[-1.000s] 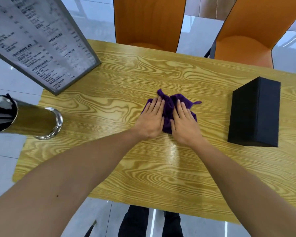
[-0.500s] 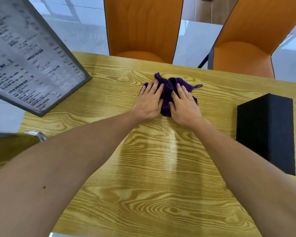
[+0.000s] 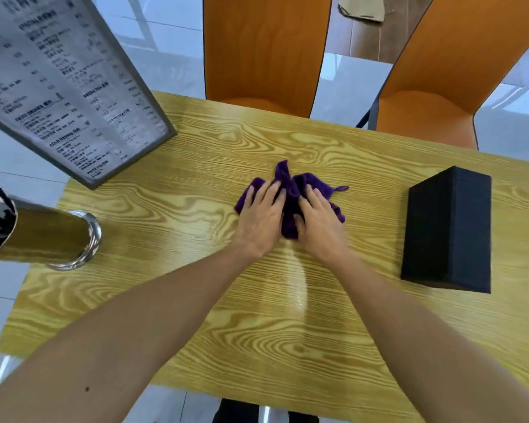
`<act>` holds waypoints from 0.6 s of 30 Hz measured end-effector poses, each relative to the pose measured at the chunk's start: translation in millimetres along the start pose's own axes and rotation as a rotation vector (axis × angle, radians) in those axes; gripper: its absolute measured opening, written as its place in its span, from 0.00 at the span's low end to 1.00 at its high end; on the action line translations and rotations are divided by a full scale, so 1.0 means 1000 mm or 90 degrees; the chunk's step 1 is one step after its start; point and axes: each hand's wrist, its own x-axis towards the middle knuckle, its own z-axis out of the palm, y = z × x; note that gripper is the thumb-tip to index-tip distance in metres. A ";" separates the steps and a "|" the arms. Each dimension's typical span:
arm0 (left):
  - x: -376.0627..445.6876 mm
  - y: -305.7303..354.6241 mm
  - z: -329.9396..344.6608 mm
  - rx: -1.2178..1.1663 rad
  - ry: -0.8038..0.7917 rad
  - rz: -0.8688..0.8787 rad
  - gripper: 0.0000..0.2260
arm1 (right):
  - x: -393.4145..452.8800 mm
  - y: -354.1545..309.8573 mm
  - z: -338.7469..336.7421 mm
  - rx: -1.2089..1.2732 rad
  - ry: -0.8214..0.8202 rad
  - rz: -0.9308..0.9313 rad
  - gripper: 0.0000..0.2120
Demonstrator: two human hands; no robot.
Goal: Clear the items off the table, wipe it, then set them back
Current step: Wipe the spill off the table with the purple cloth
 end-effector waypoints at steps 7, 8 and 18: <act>-0.104 0.037 0.014 -0.052 -0.065 -0.018 0.28 | -0.106 -0.002 0.034 -0.002 -0.010 -0.026 0.24; -0.121 0.043 0.018 -0.066 -0.060 -0.024 0.28 | -0.123 -0.002 0.037 -0.006 -0.021 -0.027 0.23; -0.269 0.093 0.057 -0.129 -0.043 -0.061 0.36 | -0.277 -0.007 0.070 -0.008 0.007 -0.009 0.25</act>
